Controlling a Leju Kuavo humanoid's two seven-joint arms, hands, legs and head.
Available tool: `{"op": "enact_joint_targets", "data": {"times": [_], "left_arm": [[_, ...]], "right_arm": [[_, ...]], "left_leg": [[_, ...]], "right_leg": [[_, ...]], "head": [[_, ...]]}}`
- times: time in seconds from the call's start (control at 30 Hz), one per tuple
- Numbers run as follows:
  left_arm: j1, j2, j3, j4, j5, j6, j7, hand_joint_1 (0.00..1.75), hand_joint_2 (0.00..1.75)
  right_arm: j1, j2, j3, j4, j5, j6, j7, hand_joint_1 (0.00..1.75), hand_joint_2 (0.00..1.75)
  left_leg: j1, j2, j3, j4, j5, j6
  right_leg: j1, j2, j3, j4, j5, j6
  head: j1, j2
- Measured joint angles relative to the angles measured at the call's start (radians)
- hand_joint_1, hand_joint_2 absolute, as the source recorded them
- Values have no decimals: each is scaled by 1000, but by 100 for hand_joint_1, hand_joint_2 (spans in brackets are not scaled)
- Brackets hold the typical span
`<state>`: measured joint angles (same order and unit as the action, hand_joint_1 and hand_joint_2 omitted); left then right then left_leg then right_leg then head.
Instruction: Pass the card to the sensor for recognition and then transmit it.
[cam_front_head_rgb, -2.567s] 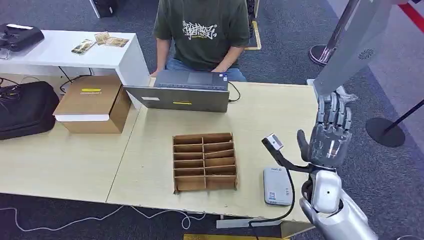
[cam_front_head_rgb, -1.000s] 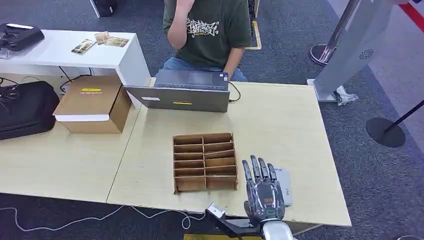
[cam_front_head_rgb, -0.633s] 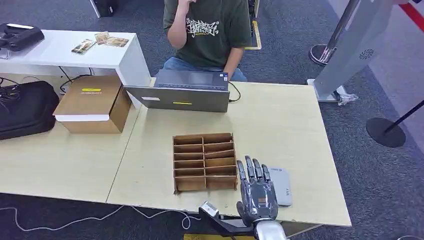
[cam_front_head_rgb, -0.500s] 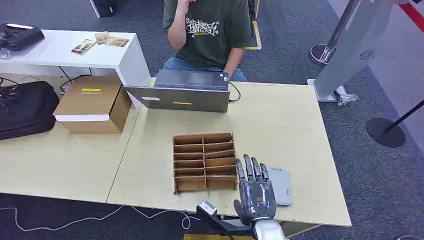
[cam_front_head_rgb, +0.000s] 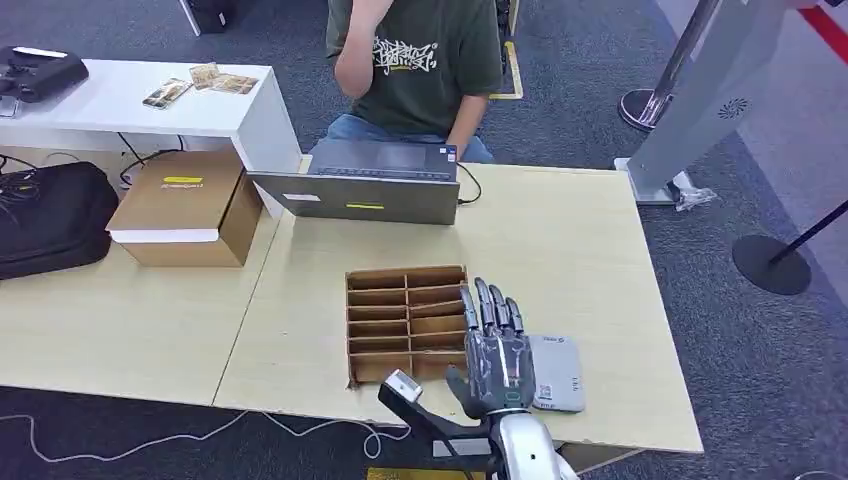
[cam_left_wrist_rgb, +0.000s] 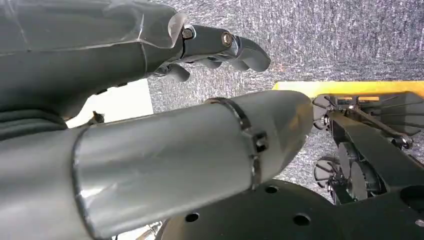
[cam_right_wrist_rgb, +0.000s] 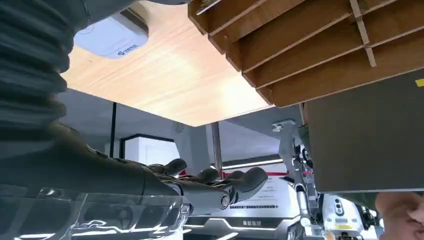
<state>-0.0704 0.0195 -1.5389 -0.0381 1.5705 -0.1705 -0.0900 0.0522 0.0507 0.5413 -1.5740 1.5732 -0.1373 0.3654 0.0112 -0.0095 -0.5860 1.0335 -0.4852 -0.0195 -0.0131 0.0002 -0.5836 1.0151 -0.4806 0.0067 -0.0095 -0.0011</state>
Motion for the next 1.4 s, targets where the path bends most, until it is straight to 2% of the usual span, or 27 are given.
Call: {"op": "enact_joint_targets", "data": {"times": [0.4,0.6,0.67,0.93,1.27,1.4], "left_arm": [[0,-1,10,0,0,-7,2,0,0],[1,0,23,0,0,-16,8,0,0],[0,1,25,0,0,-17,13,0,0],[1,0,27,2,0,-17,15,0,0],[1,2,27,7,-2,-18,15,0,0],[1,5,27,7,0,-18,14,0,0]], "right_arm": [[-17,5,-1,39,0,12,5,0,175],[-18,5,16,64,0,111,45,0,175],[-21,5,26,71,0,122,48,0,175],[-35,5,34,92,0,98,35,0,175],[-43,5,34,95,0,3,19,0,175],[-56,2,34,105,0,-4,26,0,175]], "left_leg": [[0,0,0,0,0,0],[0,0,0,0,0,0],[0,0,0,0,0,0],[0,0,0,0,0,0],[0,0,0,0,0,0],[0,0,0,0,0,0]], "right_leg": [[0,0,0,0,0,0],[0,0,0,0,0,0],[0,0,0,0,0,0],[0,0,0,0,0,0],[0,0,0,0,0,0],[0,0,0,0,0,0]], "head": [[0,0],[0,0],[0,0],[0,0],[0,0],[0,0]]}}
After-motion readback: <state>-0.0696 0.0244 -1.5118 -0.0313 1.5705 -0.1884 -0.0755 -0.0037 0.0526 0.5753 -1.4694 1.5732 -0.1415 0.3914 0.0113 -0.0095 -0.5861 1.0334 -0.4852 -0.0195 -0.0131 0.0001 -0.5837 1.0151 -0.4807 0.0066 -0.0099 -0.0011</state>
